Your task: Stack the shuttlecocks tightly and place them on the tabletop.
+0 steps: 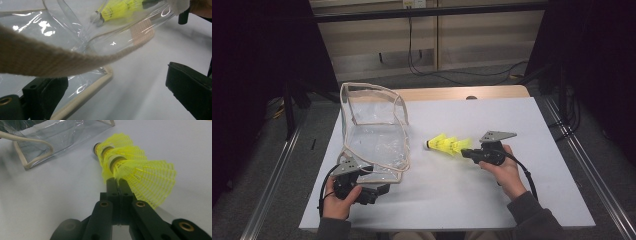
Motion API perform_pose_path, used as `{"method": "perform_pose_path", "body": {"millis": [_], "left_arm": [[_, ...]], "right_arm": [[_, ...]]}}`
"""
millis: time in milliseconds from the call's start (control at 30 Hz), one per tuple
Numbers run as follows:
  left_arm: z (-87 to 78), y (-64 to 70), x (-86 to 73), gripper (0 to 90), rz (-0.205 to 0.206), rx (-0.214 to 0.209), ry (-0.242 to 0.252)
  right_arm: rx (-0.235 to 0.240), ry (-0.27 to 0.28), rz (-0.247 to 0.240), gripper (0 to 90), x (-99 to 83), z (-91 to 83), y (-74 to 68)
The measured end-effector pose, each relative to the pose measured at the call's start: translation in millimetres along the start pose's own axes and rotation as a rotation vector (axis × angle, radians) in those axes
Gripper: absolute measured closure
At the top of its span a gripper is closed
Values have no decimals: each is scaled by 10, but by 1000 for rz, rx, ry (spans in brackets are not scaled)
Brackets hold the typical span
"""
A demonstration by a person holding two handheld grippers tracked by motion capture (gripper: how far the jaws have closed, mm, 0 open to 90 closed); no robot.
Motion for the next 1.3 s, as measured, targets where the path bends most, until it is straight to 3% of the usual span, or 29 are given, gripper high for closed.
{"method": "perform_pose_path", "body": {"millis": [1300], "left_arm": [[-1, 2, -5, 42, 0, -6, -5]], "right_arm": [[-3, -31, -21, 894, 98, 141, -58]]}}
Point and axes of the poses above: each handheld gripper's, and its own axes: z roughly forward along the jaws, x roughly out of its top, y roughly to its right, the point moved 4 cm from there along z, roughly forward along the jaws, and after that the axes turned 8 degrees about -x, right-handed, at the moved point
